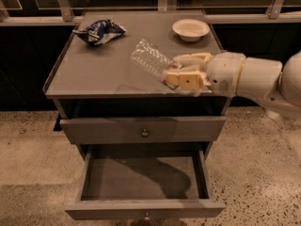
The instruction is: Place water bottle into middle drawer
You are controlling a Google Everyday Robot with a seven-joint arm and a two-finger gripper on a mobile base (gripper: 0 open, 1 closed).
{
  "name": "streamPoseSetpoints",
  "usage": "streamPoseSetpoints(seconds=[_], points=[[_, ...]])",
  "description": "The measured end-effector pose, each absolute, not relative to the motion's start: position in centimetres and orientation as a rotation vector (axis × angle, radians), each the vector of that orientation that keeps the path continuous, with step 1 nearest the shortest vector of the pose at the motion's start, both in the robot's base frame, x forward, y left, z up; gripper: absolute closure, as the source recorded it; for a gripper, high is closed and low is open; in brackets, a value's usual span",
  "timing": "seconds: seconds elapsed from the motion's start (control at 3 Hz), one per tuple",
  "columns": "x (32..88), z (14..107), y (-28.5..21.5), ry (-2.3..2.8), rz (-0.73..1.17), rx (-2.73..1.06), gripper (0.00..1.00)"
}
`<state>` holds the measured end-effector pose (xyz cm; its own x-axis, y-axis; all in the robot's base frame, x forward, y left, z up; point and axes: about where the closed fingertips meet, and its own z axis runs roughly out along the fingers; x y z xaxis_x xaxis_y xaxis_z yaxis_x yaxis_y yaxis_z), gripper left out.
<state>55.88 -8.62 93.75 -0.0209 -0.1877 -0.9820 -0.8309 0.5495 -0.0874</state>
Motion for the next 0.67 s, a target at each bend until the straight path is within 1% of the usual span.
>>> streamPoseSetpoints(seconds=[0.33, 0.67], points=[[54.1, 90.43, -9.1, 1.602, 0.65, -0.878, 1.0], [54.08, 90.41, -9.01, 1.602, 0.651, -0.88, 1.0]])
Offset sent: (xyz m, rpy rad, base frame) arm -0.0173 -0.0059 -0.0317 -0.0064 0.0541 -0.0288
